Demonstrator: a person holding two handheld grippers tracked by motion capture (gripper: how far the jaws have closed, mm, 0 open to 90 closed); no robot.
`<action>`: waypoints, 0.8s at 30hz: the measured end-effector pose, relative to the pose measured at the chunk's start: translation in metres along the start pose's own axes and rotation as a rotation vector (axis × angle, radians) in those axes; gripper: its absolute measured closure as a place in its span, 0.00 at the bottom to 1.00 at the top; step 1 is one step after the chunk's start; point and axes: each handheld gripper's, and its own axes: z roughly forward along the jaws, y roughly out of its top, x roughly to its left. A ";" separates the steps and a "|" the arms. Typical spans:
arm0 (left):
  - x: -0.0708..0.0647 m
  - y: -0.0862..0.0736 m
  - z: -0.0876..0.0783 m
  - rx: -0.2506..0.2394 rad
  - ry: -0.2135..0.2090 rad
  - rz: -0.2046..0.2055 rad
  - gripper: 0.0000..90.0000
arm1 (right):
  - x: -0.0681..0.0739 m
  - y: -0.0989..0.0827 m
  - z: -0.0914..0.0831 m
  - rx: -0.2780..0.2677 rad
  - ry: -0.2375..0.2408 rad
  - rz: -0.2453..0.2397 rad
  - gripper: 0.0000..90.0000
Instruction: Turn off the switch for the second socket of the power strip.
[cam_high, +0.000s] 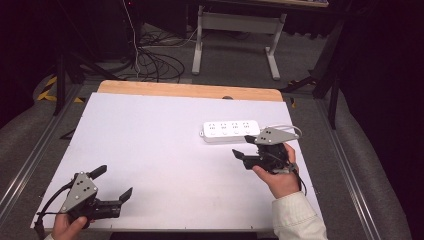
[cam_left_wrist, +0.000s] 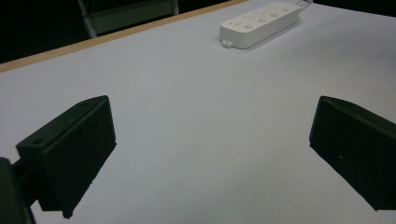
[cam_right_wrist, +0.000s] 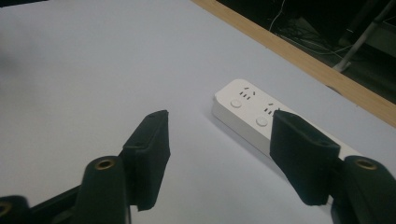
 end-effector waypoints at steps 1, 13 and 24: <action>0.000 0.000 0.000 -0.001 0.001 0.000 0.01 | -0.001 0.000 0.001 0.001 -0.002 -0.001 0.50; 0.000 -0.002 -0.007 -0.003 0.025 -0.005 0.01 | -0.019 0.004 0.025 0.033 -0.019 -0.035 0.95; 0.000 -0.005 -0.011 0.006 0.051 -0.007 0.01 | -0.037 0.007 0.050 0.055 -0.043 0.045 1.00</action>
